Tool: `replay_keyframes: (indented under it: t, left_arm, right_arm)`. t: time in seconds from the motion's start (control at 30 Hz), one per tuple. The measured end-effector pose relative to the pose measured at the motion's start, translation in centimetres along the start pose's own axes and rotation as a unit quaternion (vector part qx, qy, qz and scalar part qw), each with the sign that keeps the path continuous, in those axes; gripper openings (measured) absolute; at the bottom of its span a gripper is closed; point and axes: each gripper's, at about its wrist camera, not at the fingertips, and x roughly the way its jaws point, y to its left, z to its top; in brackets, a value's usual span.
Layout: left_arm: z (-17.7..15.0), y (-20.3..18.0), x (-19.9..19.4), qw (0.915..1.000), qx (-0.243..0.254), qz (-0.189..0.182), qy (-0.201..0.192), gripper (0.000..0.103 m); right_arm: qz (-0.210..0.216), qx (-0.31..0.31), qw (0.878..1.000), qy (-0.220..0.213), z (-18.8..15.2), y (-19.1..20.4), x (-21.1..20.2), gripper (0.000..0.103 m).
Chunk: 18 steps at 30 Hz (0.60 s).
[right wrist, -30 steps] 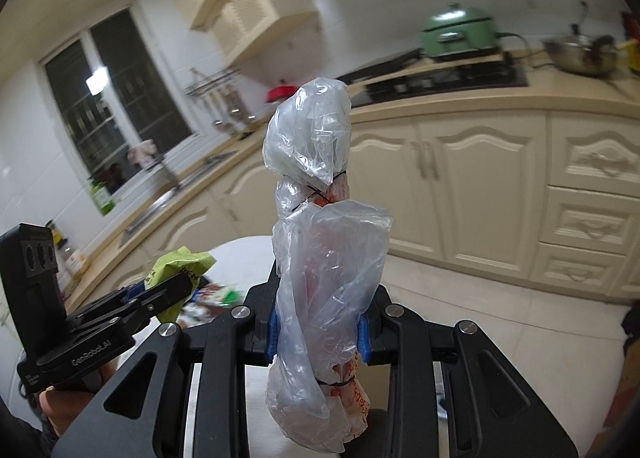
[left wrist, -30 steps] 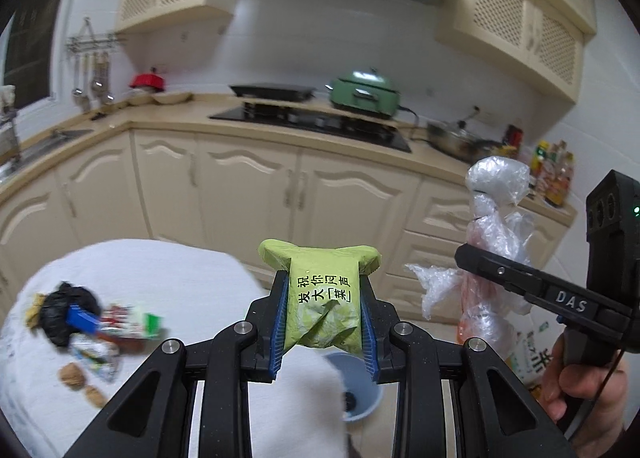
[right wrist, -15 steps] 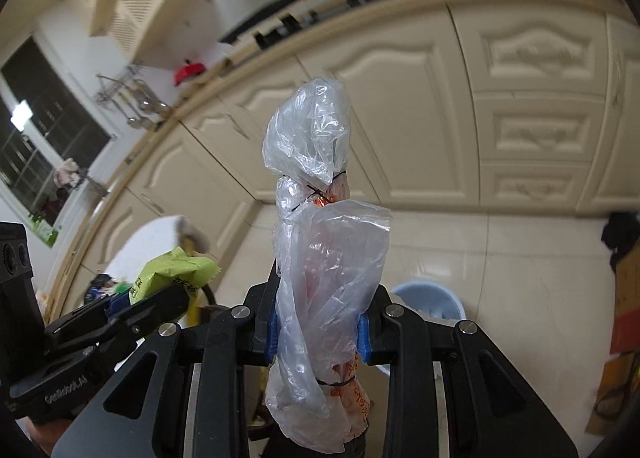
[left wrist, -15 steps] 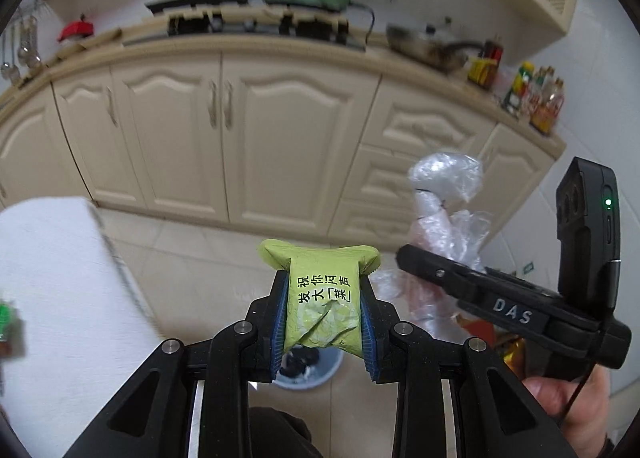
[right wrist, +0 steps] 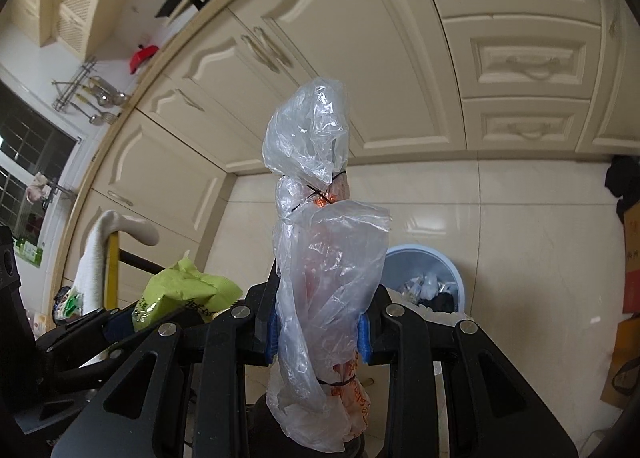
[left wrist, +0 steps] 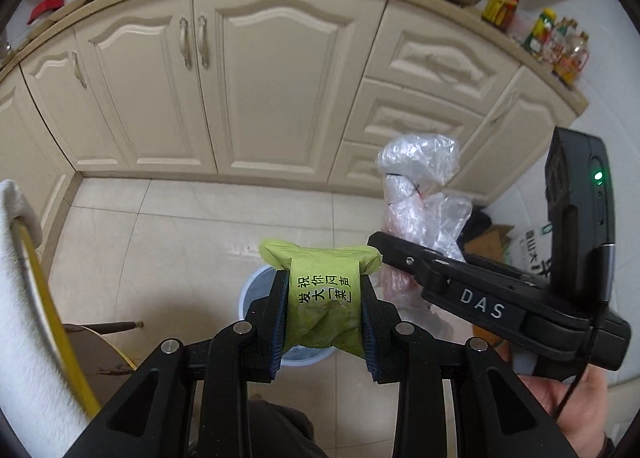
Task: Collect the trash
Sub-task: 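Carry green snack bag and plastic bag to the blue bin and release both, then move both tools back over the table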
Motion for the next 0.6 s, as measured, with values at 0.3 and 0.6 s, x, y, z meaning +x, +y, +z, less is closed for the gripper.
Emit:
replay_keyframes:
  t: [0.3,0.6]
  left_arm:
    - [2.2,0.0,2.3,0.9995,-0.008,0.03,0.008,0.078]
    - [0.2,-0.5,-2.0,0.997,-0.017,0.054,-0.053,0.102]
  right_arm:
    - [-0.004,0.024,1.0,-0.003,0.5,-0.9,0.1,0.065]
    - [-0.024,0.03,0.999,-0.021,-0.2,0.4,-2.2,0.103]
